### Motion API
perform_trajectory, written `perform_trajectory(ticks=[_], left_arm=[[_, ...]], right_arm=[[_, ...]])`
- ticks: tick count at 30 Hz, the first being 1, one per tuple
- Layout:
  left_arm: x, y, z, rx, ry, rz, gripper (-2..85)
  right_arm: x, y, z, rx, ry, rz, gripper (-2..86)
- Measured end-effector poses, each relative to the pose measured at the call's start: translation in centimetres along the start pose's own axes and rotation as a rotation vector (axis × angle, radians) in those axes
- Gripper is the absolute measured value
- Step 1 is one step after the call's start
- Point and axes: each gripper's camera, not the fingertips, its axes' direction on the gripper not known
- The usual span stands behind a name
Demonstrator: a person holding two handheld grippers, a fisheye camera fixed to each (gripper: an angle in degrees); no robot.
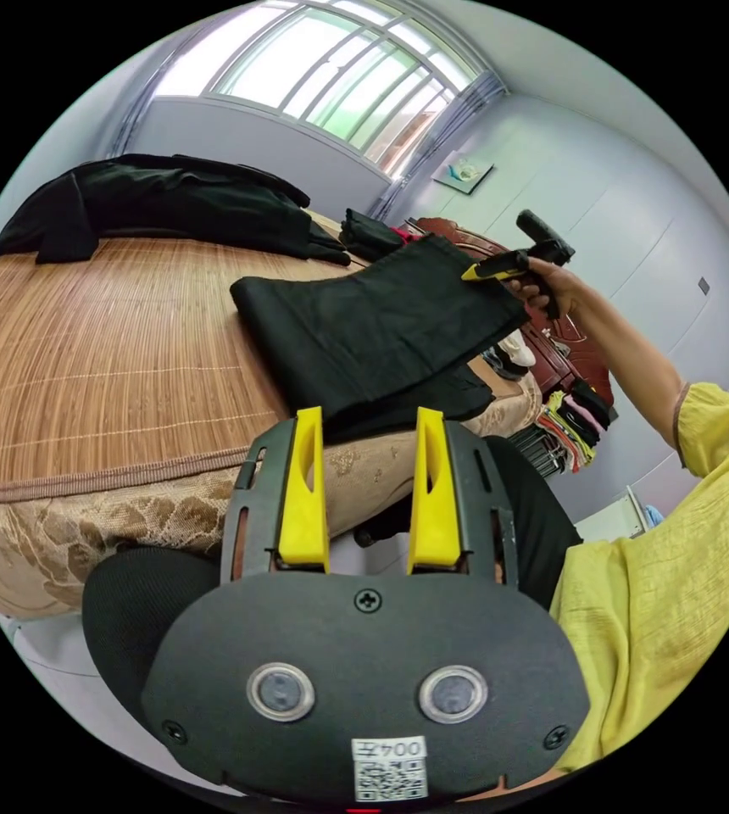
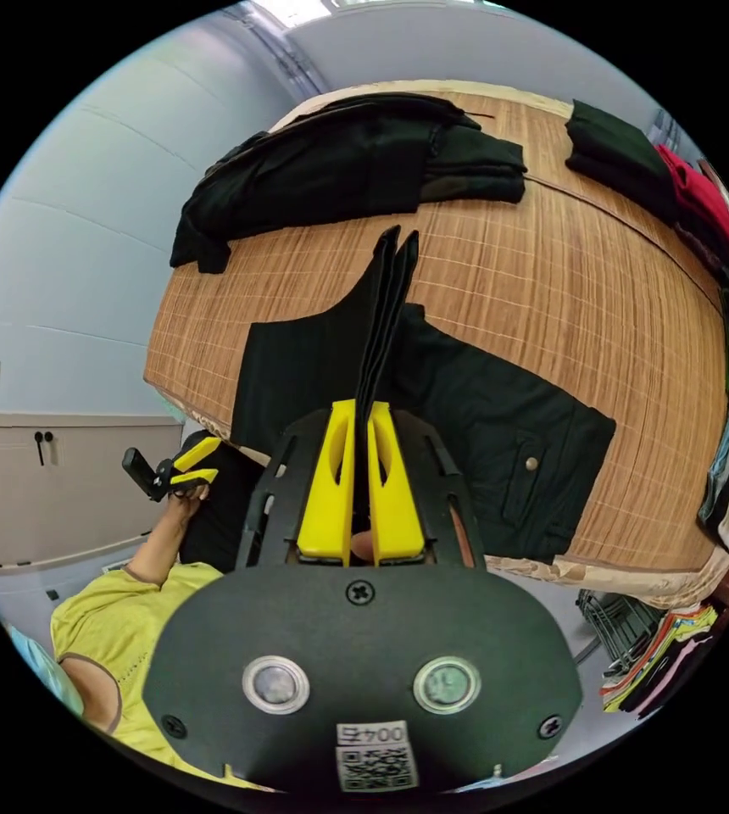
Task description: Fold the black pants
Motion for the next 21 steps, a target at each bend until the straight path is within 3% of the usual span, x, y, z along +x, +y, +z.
perform_trajectory(ticks=[9,18,21], left_arm=[[1.0,-0.1,-0.6,-0.004,0.008,-0.022,14.4],[3.5,-0.6,-0.4,-0.029,-0.008,-0.023,14.7],[6.4,-1.2,0.3,-0.074,-0.089,0.059,15.5]], right_arm=[[6.8,2.5,3.3,-0.030,0.028,0.126,1.4],[12.4,4.5,4.9,-0.016,-0.115,0.246,2.0],[13.7,5.0,5.3,-0.006,-0.165,0.272,1.9]])
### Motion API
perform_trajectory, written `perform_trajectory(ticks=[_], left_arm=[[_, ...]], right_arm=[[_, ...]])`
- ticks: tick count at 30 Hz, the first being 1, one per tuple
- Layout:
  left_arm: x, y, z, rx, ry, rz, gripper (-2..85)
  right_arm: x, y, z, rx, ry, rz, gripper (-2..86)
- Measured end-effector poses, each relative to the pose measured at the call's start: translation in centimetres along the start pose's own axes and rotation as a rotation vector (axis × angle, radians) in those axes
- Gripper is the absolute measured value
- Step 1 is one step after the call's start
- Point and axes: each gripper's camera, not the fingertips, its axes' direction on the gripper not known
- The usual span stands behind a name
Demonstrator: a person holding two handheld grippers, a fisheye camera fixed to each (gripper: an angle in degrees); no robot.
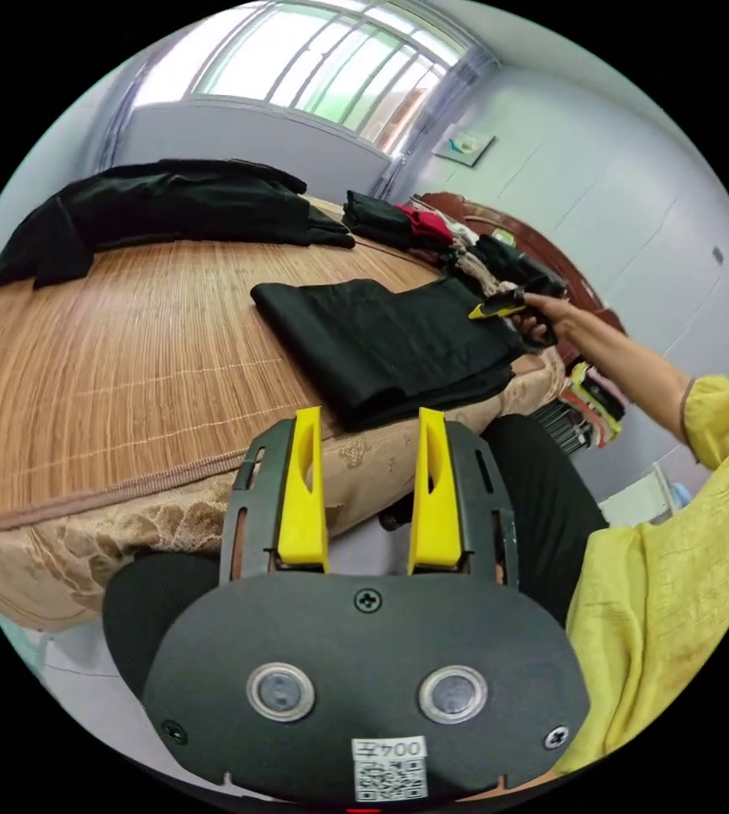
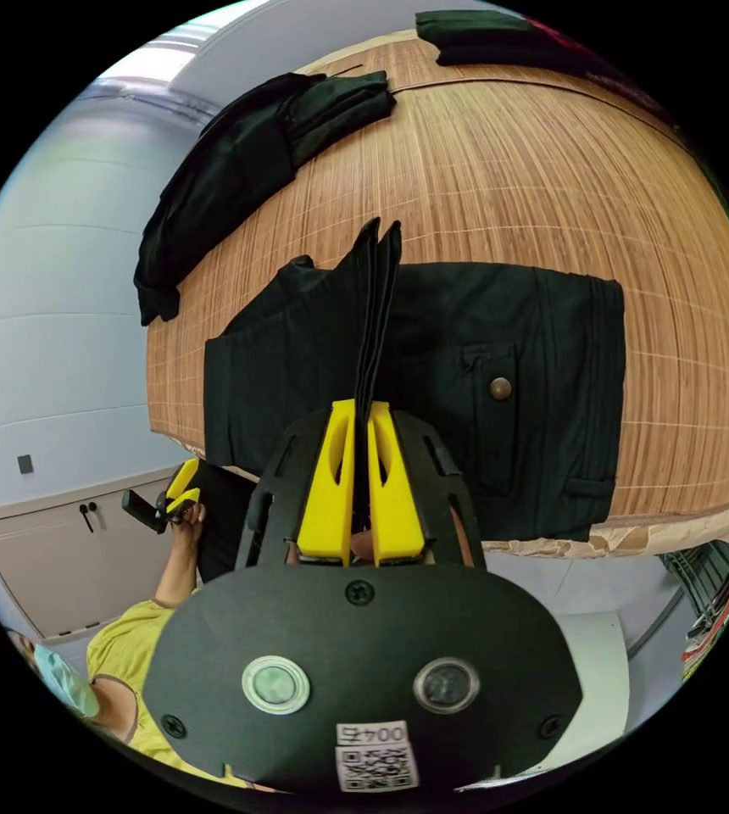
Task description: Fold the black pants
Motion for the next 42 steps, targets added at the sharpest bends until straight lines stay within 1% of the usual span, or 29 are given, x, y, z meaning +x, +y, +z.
perform_trajectory(ticks=[5,8,11,13,16,18,20,23,26,30,32,36,38,39,41,42], left_arm=[[7.3,-1.7,2.8,-0.092,-0.311,0.251,15.9],[10.2,-2.5,4.7,-0.114,-0.445,0.338,14.3],[11.8,-3.3,6.4,-0.134,-0.573,0.380,12.5],[12.3,-3.8,7.1,-0.151,-0.591,0.400,11.7],[13.2,-4.3,7.4,-0.160,-0.598,0.440,8.9],[13.6,-4.5,6.7,-0.131,-0.591,0.447,6.7],[13.6,-4.7,5.6,-0.099,-0.587,0.424,4.5],[12.5,-4.6,5.8,-0.134,-0.563,0.369,3.0],[11.2,-4.2,6.4,-0.171,-0.539,0.313,2.6],[11.1,-4.8,6.5,-0.182,-0.535,0.298,2.7],[10.5,-5.2,6.6,-0.194,-0.517,0.274,3.3],[9.1,-6.0,6.1,-0.207,-0.443,0.203,5.7],[8.0,-6.2,4.6,-0.189,-0.369,0.136,7.7],[7.8,-6.3,3.9,-0.176,-0.357,0.115,8.1],[7.4,-6.3,1.1,-0.110,-0.330,0.058,8.3],[7.6,-6.3,0.4,-0.091,-0.330,0.060,8.2]], right_arm=[[1.7,0.3,0.6,0.008,-0.043,0.026,1.7],[2.2,0.6,1.0,0.007,-0.047,0.027,1.7],[2.7,0.9,1.4,0.008,-0.060,0.034,1.7],[3.0,1.0,1.5,0.010,-0.075,0.041,1.7],[3.2,1.2,1.6,0.008,-0.107,0.041,1.6],[3.2,1.3,1.6,0.006,-0.124,0.031,1.6],[3.1,1.6,1.9,0.012,-0.150,0.017,1.6],[3.6,1.8,3.1,0.009,-0.115,0.024,1.8],[4.7,2.3,5.6,-0.024,-0.064,0.052,2.3],[6.0,3.4,8.5,-0.015,-0.067,0.094,2.9],[6.8,4.2,9.3,0.027,-0.135,0.120,3.3],[7.2,5.8,10.0,0.084,-0.194,0.109,6.1],[6.9,7.9,9.3,0.169,-0.140,0.100,9.2],[6.8,8.5,9.1,0.195,-0.111,0.097,9.3],[5.7,11.7,8.4,0.305,0.037,0.079,8.6],[5.2,12.5,8.4,0.328,0.072,0.065,8.4]])
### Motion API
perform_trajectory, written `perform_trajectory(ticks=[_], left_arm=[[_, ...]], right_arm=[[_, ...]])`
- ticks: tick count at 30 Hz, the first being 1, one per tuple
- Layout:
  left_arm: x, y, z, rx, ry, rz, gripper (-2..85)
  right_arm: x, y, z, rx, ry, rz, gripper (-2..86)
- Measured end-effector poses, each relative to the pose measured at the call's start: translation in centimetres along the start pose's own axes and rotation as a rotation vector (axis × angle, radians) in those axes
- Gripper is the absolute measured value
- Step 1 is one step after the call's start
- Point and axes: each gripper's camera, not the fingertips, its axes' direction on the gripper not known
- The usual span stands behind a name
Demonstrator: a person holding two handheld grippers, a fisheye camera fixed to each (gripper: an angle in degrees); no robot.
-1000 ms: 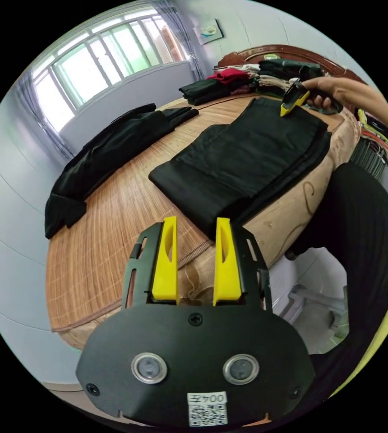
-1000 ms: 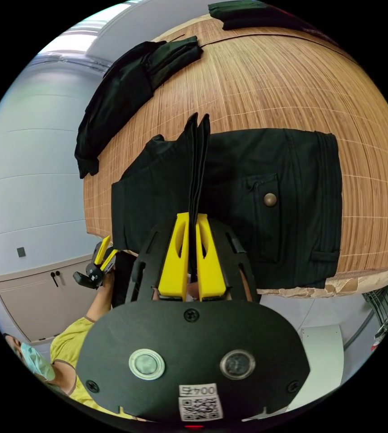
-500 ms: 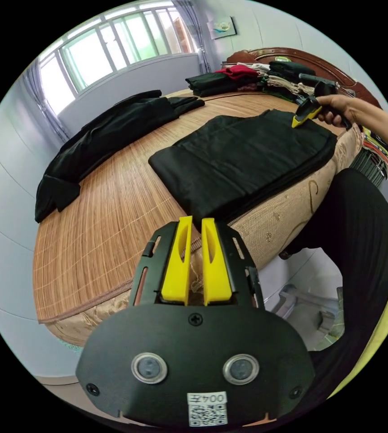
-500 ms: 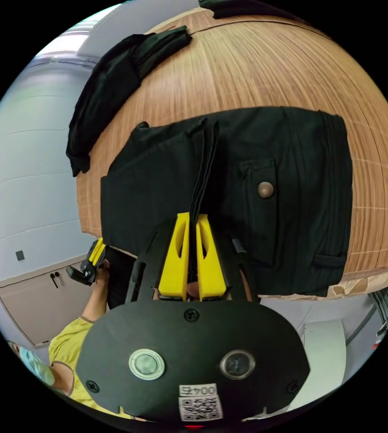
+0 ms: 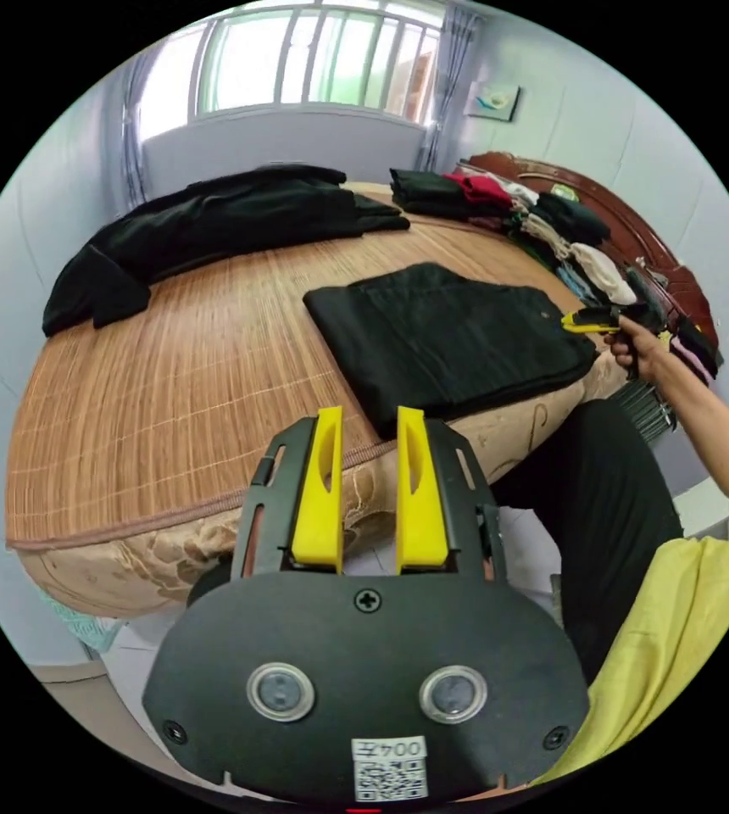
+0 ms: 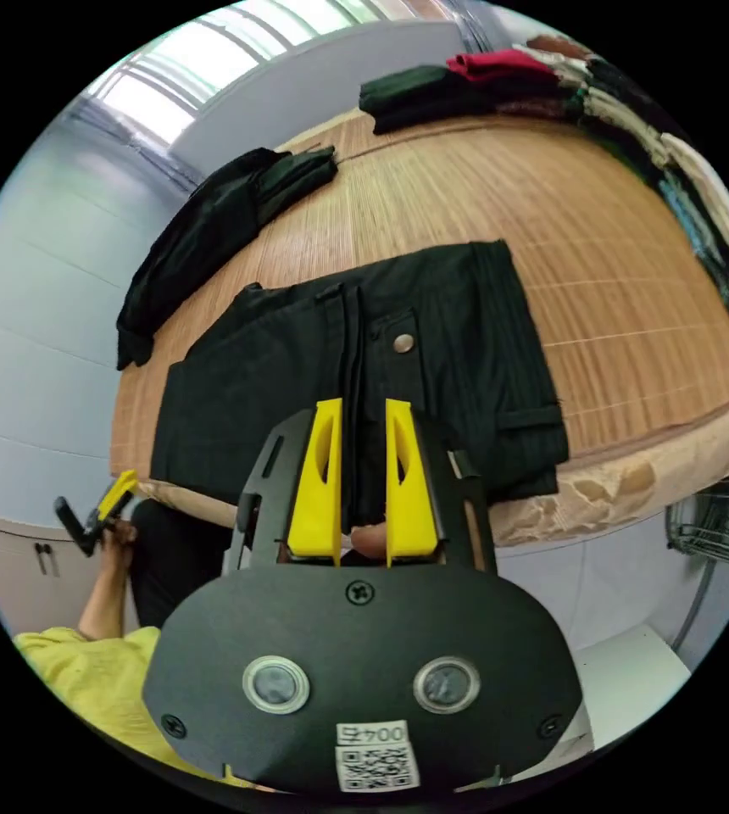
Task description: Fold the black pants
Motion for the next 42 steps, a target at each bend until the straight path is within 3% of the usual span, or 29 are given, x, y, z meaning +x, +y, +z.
perform_trajectory(ticks=[4,9,14,19,24,29,33,35,42], left_arm=[[2.6,-2.9,-2.3,0.116,-0.058,0.123,7.1],[6.3,-10.1,2.5,0.062,-0.105,0.296,4.2],[6.0,-12.5,12.9,-0.249,-0.007,0.348,2.1],[6.1,-12.9,11.9,-0.231,0.025,0.390,0.7],[5.3,-16.0,8.2,-0.005,-0.051,0.392,0.4],[3.8,-21.2,14.6,-0.155,-0.167,0.451,0.5],[2.5,-21.3,19.6,-0.292,-0.204,0.509,0.3],[1.9,-19.5,20.0,-0.233,-0.209,0.564,0.2],[-2.3,-15.4,18.7,-0.166,-0.115,0.282,0.2]], right_arm=[[-3.5,4.6,0.7,0.097,0.129,-0.109,8.0],[-6.6,6.7,5.7,0.053,0.245,-0.159,8.6],[-7.2,7.4,7.0,0.044,0.215,-0.133,8.6],[-8.1,8.5,6.9,0.077,0.233,-0.102,9.9],[-9.8,9.7,6.8,0.184,0.259,-0.072,13.0],[-10.8,8.9,11.0,0.097,0.265,0.002,14.7],[-12.2,8.6,13.5,0.066,0.396,-0.044,14.3],[-12.4,8.0,14.3,0.041,0.401,-0.083,14.2],[-11.8,2.1,16.9,-0.062,0.393,-0.322,14.2]])
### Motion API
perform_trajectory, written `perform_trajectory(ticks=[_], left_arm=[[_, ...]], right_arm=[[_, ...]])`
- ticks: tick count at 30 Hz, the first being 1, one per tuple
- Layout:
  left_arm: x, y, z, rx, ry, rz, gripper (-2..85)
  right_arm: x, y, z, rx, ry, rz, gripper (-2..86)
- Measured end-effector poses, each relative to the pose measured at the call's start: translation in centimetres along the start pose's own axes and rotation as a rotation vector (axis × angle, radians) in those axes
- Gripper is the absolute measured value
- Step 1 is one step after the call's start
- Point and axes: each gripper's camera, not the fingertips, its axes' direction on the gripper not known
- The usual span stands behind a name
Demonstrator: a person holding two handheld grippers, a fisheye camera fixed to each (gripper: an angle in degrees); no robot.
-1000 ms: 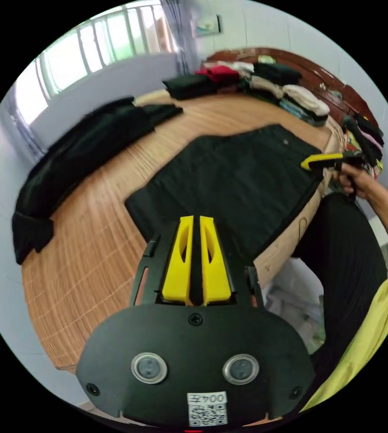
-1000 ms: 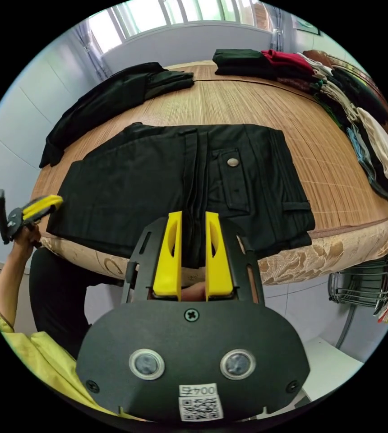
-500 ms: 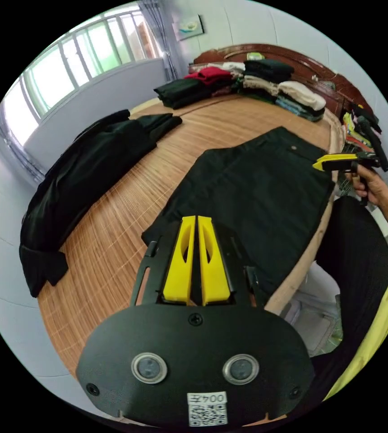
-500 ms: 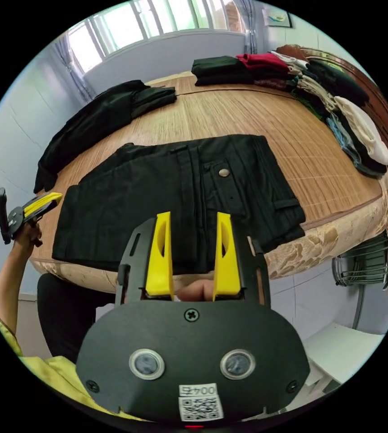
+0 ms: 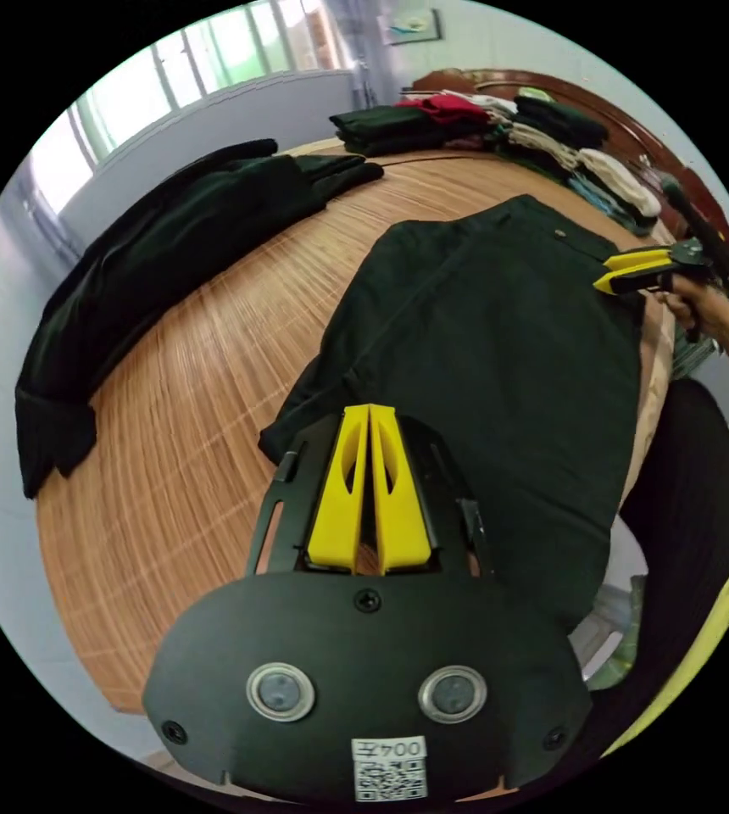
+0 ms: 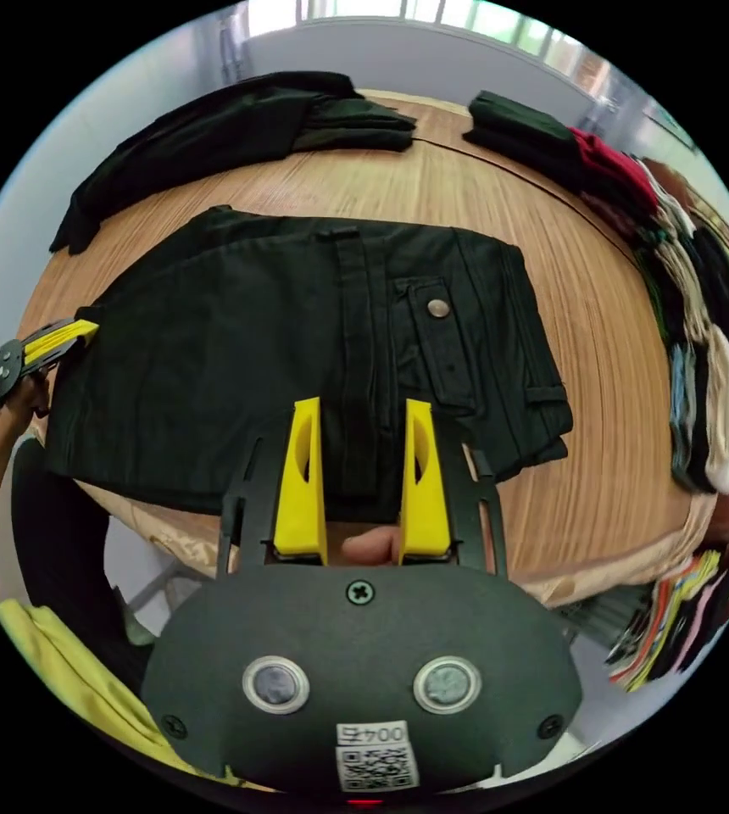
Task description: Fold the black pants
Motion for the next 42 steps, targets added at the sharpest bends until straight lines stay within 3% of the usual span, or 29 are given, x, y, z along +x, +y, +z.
perform_trajectory(ticks=[6,10,12,14,17,20,25,31,42], left_arm=[[1.2,5.7,-0.8,0.038,0.134,-0.216,0.2],[5.3,8.8,-1.2,0.112,0.032,-0.297,0.3],[6.0,9.6,-1.2,0.136,0.004,-0.278,0.3],[4.2,10.6,-1.4,0.133,0.100,-0.276,0.6],[0.9,13.1,-3.7,0.185,0.220,-0.279,0.9],[-2.2,17.1,-6.5,0.203,0.207,-0.289,1.1],[-8.6,25.8,-9.5,0.196,0.230,-0.440,1.3],[-13.7,33.0,-9.1,0.301,0.373,-0.700,2.5],[-13.8,32.8,-7.5,0.240,0.361,-0.689,5.5]], right_arm=[[1.8,-8.5,2.8,-0.055,0.041,-0.260,15.6],[2.0,-11.1,1.4,-0.045,0.119,-0.117,13.0],[2.0,-9.3,-0.7,0.065,-0.069,-0.055,12.9],[1.5,-4.0,-2.6,0.211,-0.340,-0.016,12.6],[-0.3,4.8,-2.7,0.336,-0.546,0.044,11.7],[-3.2,13.2,-0.6,0.397,-0.689,0.112,11.1],[-7.1,19.8,3.5,0.337,-0.672,0.146,11.1],[-8.7,19.9,6.0,0.340,-0.595,0.022,10.9],[-8.3,18.2,10.7,0.259,-0.650,-0.041,7.2]])
